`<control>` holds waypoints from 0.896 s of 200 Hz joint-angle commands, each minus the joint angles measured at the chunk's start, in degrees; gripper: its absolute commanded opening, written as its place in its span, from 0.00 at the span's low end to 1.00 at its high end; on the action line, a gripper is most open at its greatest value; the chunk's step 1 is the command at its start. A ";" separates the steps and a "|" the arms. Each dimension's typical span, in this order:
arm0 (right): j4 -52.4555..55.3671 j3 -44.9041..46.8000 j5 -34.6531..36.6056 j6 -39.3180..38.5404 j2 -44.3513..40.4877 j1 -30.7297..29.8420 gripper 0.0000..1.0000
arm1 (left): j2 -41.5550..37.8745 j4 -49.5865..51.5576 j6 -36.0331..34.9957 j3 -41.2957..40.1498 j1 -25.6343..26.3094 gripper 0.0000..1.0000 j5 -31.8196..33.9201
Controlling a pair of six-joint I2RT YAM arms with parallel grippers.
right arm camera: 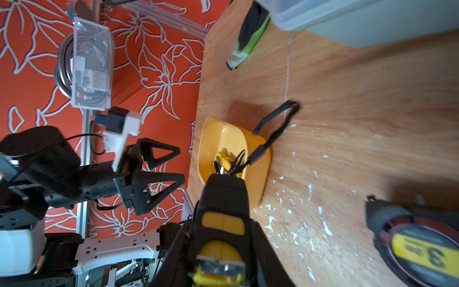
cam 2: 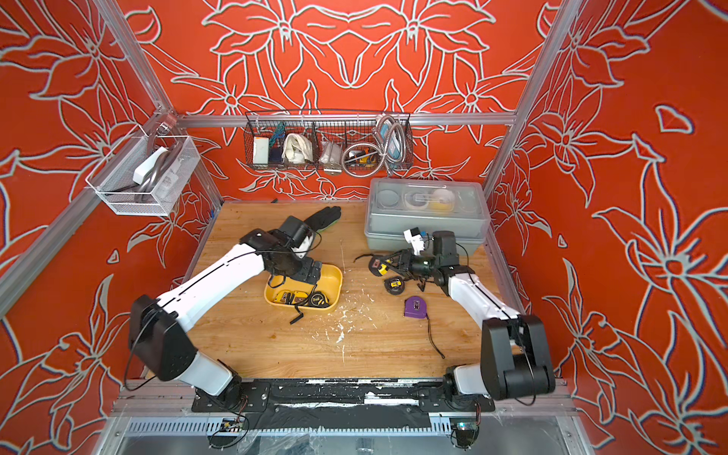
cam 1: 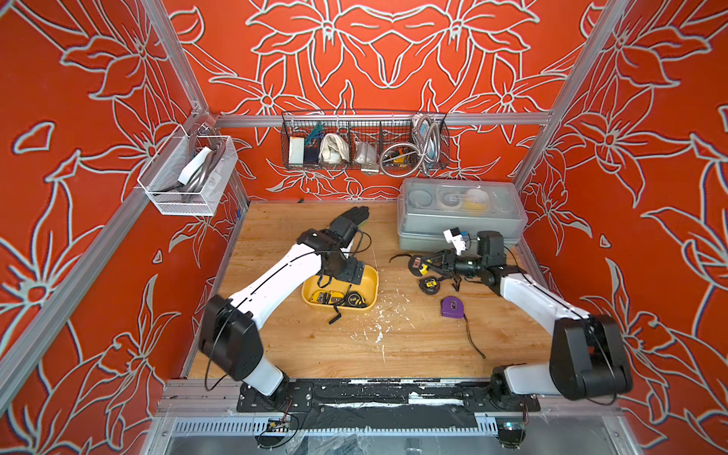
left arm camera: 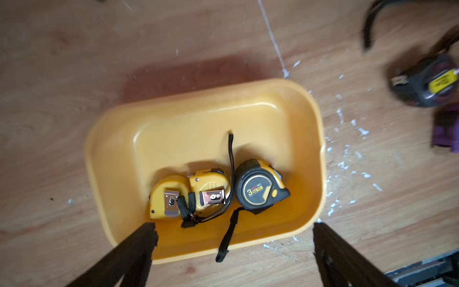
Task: Take the tape measure out of the storage box
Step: Place the tape measure at the center of the board.
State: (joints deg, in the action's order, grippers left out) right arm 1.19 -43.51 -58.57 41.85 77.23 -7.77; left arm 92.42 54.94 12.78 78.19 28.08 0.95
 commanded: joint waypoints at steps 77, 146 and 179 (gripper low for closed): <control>7.32 13.29 4.64 -8.54 -2.54 -1.06 0.22 | 10.44 1.30 1.90 -2.02 0.44 1.00 -4.03; -0.89 14.42 9.02 -7.54 8.65 -4.23 0.29 | 16.59 1.04 2.04 1.42 1.84 1.00 -5.78; 3.16 11.19 11.38 -9.84 9.85 -5.75 0.51 | 18.64 1.72 2.25 2.40 2.33 0.99 -4.98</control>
State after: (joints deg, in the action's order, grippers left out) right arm 0.97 -29.91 -52.45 34.17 85.27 -12.29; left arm 108.77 55.64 14.41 79.57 29.87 -4.19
